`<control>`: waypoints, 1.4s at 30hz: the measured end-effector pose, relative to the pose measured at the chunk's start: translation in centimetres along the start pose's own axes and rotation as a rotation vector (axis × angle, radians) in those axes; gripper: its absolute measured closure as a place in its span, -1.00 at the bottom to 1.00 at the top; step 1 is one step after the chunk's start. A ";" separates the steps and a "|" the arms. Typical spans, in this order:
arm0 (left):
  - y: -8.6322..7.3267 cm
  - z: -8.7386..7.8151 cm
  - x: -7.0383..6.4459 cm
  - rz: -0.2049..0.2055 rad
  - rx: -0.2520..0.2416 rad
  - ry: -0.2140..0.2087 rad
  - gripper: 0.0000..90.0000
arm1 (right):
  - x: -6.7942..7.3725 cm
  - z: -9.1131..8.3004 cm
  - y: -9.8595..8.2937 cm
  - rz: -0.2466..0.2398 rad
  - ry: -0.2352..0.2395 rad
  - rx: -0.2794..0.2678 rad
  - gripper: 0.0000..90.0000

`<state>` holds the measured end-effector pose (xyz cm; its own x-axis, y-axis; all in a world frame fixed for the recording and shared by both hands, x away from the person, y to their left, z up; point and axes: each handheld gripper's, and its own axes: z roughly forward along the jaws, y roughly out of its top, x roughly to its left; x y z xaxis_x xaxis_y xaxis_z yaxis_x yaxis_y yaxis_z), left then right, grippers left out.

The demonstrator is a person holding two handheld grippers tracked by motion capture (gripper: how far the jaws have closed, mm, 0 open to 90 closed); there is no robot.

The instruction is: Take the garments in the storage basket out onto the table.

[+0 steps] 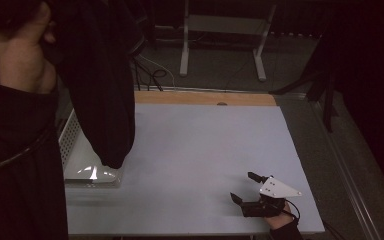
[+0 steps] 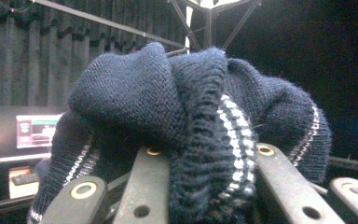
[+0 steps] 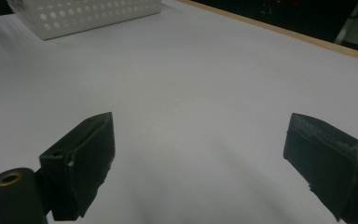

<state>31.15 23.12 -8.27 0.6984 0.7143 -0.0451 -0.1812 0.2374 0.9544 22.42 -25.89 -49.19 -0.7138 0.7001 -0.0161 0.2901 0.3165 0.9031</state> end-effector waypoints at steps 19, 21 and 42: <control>-2.4 6.8 -4.7 -0.064 0.047 -0.187 0.75 | 0.0 -0.2 0.0 -0.005 0.000 -0.008 -0.80; -3.4 7.8 -5.3 -0.072 0.065 -0.214 0.75 | -0.1 -0.2 0.0 -0.006 -0.002 -0.009 -0.80; -15.8 11.1 -6.3 -0.173 0.258 -0.325 0.75 | -0.2 -0.4 0.1 -0.009 -0.015 -0.022 -0.80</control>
<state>37.27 7.58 -19.83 0.8920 0.4248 -0.1547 0.1074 0.1334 0.9852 22.35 -26.24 -48.98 -0.7066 0.7070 -0.0309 0.2691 0.3089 0.9122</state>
